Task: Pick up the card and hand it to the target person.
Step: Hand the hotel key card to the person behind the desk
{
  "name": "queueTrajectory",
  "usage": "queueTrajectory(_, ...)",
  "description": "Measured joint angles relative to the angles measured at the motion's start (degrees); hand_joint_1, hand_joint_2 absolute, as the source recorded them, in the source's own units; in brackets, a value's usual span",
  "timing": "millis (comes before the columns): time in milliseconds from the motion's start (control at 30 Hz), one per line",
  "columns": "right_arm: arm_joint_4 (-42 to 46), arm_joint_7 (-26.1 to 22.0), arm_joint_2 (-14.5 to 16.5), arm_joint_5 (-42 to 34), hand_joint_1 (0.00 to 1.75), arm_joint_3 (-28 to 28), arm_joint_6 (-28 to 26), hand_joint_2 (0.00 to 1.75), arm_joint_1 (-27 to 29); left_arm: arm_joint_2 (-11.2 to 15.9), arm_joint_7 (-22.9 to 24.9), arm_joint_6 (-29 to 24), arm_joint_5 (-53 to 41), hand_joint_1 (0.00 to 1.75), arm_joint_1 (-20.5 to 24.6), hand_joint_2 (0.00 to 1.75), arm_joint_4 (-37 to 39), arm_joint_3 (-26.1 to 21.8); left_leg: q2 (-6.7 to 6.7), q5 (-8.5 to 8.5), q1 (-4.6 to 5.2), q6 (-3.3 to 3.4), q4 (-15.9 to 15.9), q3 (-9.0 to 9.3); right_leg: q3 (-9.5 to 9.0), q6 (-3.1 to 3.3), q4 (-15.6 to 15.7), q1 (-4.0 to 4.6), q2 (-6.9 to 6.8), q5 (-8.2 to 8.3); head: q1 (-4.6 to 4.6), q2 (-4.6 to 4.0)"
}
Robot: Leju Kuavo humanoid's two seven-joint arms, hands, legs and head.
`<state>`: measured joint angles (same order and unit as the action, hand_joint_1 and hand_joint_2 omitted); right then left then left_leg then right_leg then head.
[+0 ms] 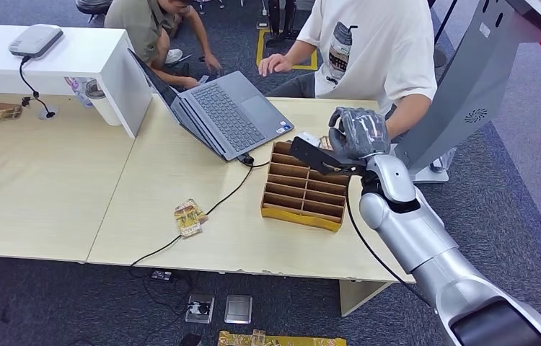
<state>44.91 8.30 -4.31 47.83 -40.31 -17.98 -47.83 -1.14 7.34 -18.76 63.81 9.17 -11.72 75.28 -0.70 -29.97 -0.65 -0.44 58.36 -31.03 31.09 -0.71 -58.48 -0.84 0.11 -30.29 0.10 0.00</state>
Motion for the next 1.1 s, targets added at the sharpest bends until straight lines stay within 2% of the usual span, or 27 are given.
queueTrajectory(67,0.0,-0.4,0.1,0.0,0.14,0.0,-0.1,1.75,0.0,0.0,0.1,0.0,0.0,0.0,0.0,1.75,0.0,0.0,0.0,0.0,0.0,0.0,0.0,-0.01,0.0,0.0,0.0,0.0,0.0,0.0,0.0,0.0)
queueTrajectory(100,-0.1,-0.6,0.1,0.0,0.0,0.0,-0.2,1.75,0.0,0.0,0.2,0.0,0.0,0.0,0.0,1.75,0.0,0.0,0.0,0.0,0.0,0.0,0.0,-0.01,0.0,0.0,0.0,0.0,0.0,0.0,-0.01,0.0)
queueTrajectory(500,-1.8,-1.7,1.5,1.6,0.0,0.0,-2.7,1.75,0.0,0.0,0.4,-0.4,0.0,0.0,0.0,1.75,0.0,0.0,0.0,0.0,0.0,0.0,0.0,-0.02,0.0,0.0,0.0,0.0,-0.01,0.0,-0.01,0.0)
queueTrajectory(1100,-1.8,-0.8,1.9,1.1,0.0,0.0,-0.4,1.75,3.4,0.0,0.8,-0.4,-0.2,0.0,-0.6,1.75,0.0,0.0,0.0,0.0,0.0,0.0,0.0,-0.01,0.0,0.0,0.0,0.0,0.0,0.0,-0.01,0.0)
